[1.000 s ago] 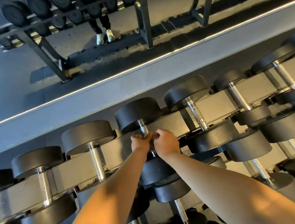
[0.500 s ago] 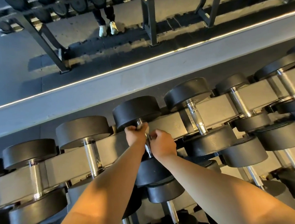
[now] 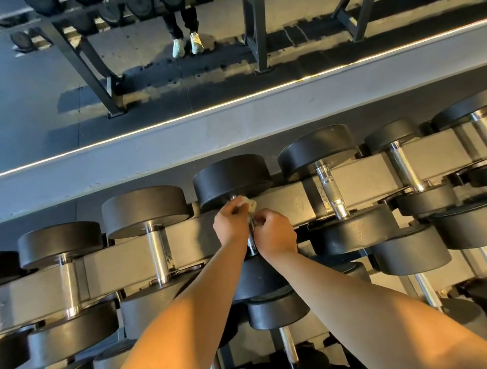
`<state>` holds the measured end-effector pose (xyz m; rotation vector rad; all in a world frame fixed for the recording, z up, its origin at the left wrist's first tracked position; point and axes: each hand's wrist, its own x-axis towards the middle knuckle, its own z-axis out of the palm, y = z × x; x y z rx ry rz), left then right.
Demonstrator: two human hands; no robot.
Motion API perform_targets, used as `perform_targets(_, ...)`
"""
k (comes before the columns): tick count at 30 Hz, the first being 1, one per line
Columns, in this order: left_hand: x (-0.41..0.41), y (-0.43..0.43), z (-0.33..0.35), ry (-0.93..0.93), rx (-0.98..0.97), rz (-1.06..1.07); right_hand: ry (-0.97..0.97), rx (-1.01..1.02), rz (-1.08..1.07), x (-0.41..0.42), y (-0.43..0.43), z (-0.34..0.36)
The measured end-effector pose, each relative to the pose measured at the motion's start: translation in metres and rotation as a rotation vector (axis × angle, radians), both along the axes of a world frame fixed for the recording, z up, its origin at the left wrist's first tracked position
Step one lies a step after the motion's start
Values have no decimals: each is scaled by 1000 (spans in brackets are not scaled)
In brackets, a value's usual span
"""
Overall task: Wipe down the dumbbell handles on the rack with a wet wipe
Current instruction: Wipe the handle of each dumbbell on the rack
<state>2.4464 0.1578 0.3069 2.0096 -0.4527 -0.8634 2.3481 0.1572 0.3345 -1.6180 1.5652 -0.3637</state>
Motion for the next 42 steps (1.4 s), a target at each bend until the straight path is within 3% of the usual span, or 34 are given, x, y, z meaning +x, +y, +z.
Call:
perform_targets(5, 6, -9, -2, -42, 33, -29, -24, -1, -34, 1, 0, -1)
perform_targets(9, 12, 5, -2, -70, 88, -192, -17, -23, -42, 1, 0, -4)
perform_targets(16, 12, 31, -16, 47, 233, -309, 33, -89, 7, 2, -1, -12)
perform_targets(24, 19, 12, -21, 339, 128, -100, -67, -208, -23, 0, 3, -21)
perform_targets(26, 20, 7, -24, 305, 188, -120, -71, -222, -22, 1, 2, -23)
perform_targets(31, 27, 13, -30, 101, 449, -439, -58, -218, -23, 1, 1, -23)
perform_targets(42, 10, 25, -11, -357, 606, -634, -69, -231, -18, 0, 2, -21)
